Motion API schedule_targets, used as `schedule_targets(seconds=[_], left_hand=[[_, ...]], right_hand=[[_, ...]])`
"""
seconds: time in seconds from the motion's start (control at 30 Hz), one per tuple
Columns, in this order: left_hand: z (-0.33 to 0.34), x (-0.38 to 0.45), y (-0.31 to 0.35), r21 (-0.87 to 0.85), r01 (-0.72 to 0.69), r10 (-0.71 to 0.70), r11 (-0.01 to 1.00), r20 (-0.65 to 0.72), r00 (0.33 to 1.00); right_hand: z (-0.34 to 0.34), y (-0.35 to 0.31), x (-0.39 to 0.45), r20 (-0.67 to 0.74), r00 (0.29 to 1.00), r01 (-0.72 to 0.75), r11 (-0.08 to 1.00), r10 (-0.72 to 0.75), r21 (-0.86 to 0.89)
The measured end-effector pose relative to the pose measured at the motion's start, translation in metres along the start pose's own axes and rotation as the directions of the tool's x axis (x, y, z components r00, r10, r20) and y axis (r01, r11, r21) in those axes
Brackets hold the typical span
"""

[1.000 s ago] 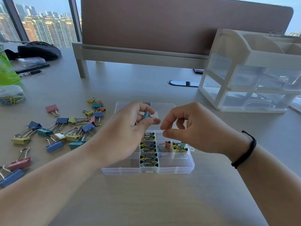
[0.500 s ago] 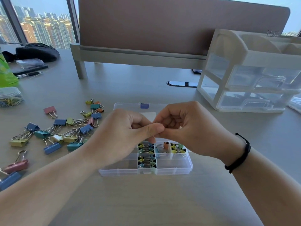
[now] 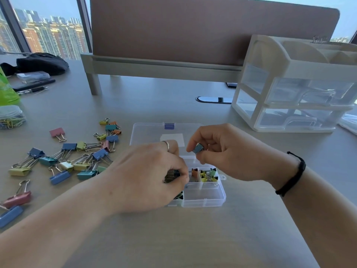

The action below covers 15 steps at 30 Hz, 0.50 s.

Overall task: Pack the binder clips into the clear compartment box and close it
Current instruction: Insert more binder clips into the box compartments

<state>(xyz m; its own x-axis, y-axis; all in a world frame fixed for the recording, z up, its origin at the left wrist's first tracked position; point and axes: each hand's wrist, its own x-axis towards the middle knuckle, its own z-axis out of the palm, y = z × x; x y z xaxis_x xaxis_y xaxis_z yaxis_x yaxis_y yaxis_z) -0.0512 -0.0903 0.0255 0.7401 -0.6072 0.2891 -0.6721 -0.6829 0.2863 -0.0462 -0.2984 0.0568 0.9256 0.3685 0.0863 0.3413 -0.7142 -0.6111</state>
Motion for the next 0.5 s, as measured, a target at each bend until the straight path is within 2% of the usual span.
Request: schedule_targets(seconds=[0.23, 0.5], left_hand=[[0.001, 0.003, 0.014, 0.227, 0.032, -0.049, 0.973, 0.069, 0.996], [0.002, 0.005, 0.016, 0.173, 0.090, -0.115, 0.981, 0.139, 0.984]], right_hand=[[0.002, -0.001, -0.002, 0.147, 0.988, -0.037, 0.999, 0.042, -0.035], [0.003, 0.002, -0.002, 0.138, 0.990, -0.025, 0.996, 0.036, -0.082]])
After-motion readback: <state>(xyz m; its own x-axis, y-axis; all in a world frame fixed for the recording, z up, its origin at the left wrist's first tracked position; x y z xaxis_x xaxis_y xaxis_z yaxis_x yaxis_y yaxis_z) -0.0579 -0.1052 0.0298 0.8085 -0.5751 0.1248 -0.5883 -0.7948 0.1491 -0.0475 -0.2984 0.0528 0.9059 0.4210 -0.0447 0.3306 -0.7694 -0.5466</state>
